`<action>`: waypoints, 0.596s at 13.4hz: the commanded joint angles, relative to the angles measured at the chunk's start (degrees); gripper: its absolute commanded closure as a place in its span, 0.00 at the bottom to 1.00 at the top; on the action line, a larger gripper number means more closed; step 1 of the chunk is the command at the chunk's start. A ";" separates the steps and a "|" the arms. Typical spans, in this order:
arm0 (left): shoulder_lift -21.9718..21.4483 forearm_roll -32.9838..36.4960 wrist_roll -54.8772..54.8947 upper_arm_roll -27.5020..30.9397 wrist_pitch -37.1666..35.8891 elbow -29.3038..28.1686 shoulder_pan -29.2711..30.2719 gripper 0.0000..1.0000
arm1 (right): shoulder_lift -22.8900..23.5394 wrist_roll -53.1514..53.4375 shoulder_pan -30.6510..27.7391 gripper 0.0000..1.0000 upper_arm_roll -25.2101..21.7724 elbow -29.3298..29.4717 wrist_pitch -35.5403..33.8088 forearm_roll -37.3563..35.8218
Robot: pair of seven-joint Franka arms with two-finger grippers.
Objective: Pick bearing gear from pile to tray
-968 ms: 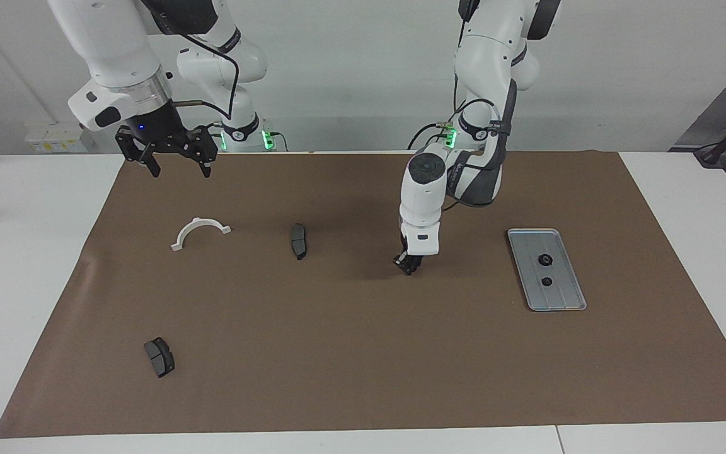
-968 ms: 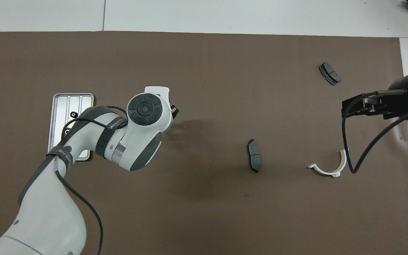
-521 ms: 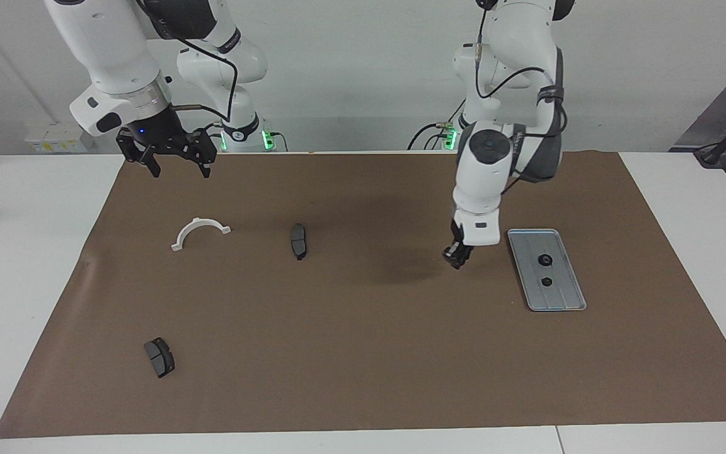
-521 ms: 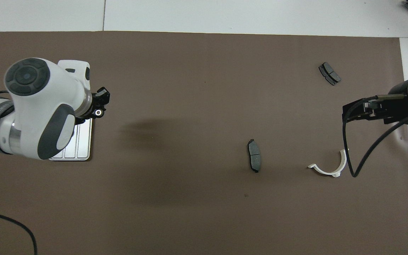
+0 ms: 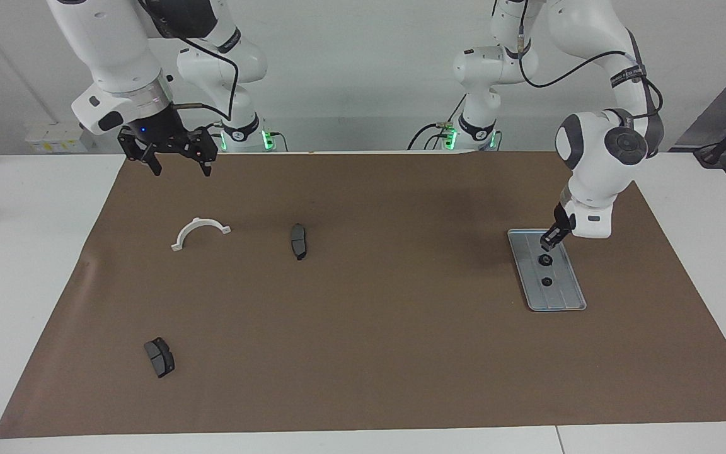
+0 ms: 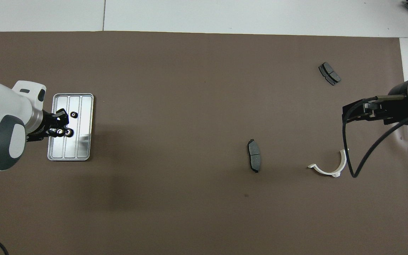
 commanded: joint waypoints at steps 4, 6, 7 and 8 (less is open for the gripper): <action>-5.19 -0.88 -0.27 -0.72 10.04 -12.02 0.25 1.00 | -1.47 -0.13 -0.82 0.00 0.35 -1.52 -0.04 1.21; -4.06 -0.97 -2.36 -0.72 12.15 -12.46 -0.37 1.00 | -1.47 -0.13 -0.73 0.00 0.35 -1.52 -0.04 1.21; -3.53 -0.97 -3.34 -0.72 13.20 -12.90 -0.63 1.00 | -1.47 -0.13 -0.73 0.00 0.35 -1.52 -0.04 1.21; -3.00 -0.97 -3.26 -0.72 14.52 -13.25 -0.72 0.99 | -1.47 -0.13 -0.73 0.00 0.35 -1.52 -0.04 1.21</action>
